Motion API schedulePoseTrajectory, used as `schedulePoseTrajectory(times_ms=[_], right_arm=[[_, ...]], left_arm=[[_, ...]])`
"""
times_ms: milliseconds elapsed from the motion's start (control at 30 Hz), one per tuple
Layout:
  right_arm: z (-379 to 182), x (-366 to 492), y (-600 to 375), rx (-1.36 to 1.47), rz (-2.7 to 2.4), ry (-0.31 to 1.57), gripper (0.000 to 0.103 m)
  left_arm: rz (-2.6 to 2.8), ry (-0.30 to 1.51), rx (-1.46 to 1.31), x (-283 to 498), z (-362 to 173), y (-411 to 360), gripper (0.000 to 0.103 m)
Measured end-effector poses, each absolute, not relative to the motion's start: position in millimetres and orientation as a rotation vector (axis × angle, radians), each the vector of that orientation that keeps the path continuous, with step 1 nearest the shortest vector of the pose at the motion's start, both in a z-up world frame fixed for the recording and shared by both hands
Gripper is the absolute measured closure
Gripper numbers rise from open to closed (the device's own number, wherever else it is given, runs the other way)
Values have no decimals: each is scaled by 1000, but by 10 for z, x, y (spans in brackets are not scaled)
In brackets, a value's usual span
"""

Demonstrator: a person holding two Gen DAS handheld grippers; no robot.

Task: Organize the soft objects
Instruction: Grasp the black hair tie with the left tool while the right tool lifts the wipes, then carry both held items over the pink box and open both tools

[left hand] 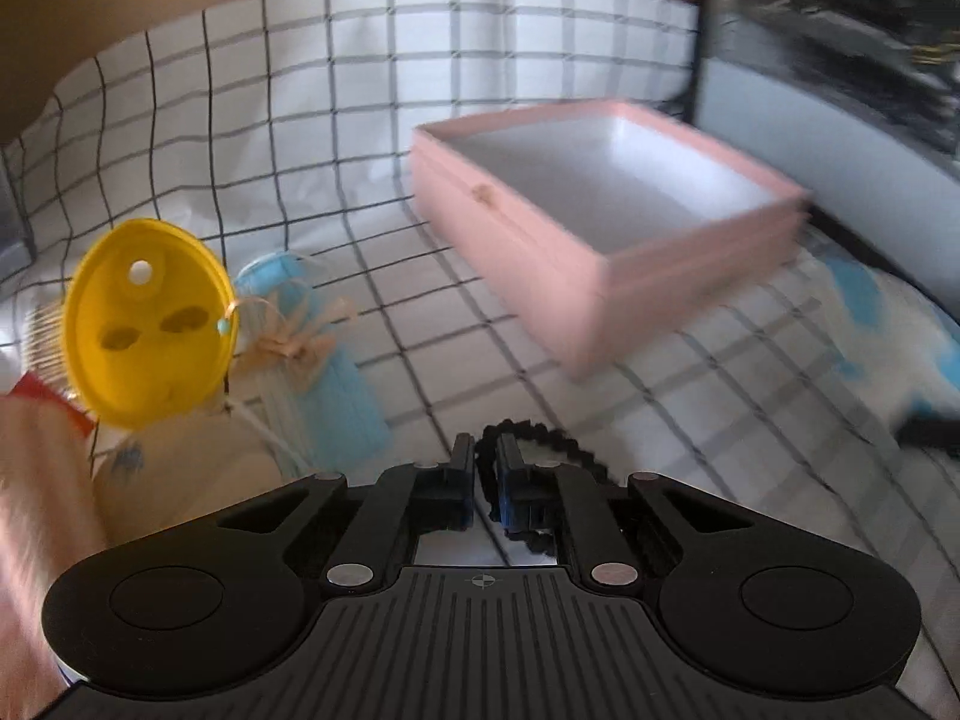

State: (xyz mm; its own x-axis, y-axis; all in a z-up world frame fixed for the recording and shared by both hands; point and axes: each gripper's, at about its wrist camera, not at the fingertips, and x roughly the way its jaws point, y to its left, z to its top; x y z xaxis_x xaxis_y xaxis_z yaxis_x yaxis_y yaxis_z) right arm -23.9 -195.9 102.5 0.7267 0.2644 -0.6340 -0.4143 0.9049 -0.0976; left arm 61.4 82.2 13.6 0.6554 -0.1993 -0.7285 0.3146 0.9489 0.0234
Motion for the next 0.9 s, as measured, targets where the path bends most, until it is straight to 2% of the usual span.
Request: schedulePoseTrajectory(times_ms=[133, 300, 467, 533, 567, 700, 900], right_arm=[[1110, -343, -2106, -240, 337, 655, 49], [1142, -427, -2259, -215, 286, 666, 49], [1197, -451, -2294, -189, 271, 633, 49], [1217, -462, -2281, -184, 268, 623, 49], [1227, -452, -2273, -183, 267, 616, 49], [1282, -431, -2254, -177, 257, 589, 49], [1478, -80, -2135, -192, 263, 532, 49]], left_arm=[[-352, 736, 159, 121, 352, 767, 93], [-443, 594, 130, -245, 888, 615, 93], [-474, 390, 153, 49, 1579, 353, 91], [-473, 331, 125, 345, 1746, 233, 86], [-479, 343, 96, 550, 1776, 182, 84], [-472, 589, -114, 1368, 1481, 135, 82], [-350, 617, -264, 1169, 981, 473, 82]])
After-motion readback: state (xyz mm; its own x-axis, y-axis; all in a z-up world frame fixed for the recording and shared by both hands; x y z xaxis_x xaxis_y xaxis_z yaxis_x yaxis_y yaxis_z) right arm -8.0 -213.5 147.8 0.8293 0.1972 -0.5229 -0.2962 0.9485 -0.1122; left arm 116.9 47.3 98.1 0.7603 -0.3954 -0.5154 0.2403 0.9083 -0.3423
